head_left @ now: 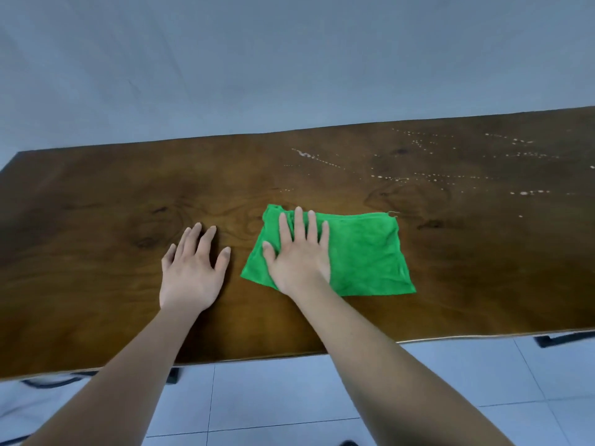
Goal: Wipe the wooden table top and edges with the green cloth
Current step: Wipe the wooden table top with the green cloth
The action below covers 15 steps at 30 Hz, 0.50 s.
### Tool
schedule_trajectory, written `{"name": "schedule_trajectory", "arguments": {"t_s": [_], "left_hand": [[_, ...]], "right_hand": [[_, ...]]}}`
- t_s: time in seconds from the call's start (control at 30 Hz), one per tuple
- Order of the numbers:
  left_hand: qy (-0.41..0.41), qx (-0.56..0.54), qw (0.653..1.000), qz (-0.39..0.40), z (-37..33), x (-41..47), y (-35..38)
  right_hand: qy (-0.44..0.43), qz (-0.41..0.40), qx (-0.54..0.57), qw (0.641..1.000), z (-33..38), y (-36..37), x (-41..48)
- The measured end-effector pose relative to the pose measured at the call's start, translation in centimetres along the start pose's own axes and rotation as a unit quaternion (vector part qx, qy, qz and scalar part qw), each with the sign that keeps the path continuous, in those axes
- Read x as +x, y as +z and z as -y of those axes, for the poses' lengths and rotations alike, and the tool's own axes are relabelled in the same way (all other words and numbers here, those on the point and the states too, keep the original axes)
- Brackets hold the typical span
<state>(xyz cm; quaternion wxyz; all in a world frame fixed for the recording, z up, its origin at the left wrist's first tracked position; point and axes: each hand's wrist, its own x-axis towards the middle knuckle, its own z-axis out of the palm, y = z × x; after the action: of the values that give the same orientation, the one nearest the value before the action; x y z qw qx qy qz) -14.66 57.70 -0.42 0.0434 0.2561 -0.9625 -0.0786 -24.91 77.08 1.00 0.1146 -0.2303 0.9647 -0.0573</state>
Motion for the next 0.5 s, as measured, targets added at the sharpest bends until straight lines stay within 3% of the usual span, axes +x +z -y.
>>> {"name": "schedule_trajectory", "arguments": {"t_s": [0.13,0.3,0.5], "left_hand": [[0.004,-0.003,1.0,-0.006,0.0,0.0,0.2],[-0.003,-0.004,1.0,-0.002,-0.1,0.1,0.2],[-0.011,-0.002,1.0,0.011,0.0,0.3,0.2]], "right_hand": [[-0.15,0.021,-0.031,0.988,2.3,0.6,1.3],[-0.306,0.025,-0.056,0.95,-2.3,-0.4,3.2],[-0.282,0.013,-0.05,0.958,-10.5,-2.6,4.9]]}}
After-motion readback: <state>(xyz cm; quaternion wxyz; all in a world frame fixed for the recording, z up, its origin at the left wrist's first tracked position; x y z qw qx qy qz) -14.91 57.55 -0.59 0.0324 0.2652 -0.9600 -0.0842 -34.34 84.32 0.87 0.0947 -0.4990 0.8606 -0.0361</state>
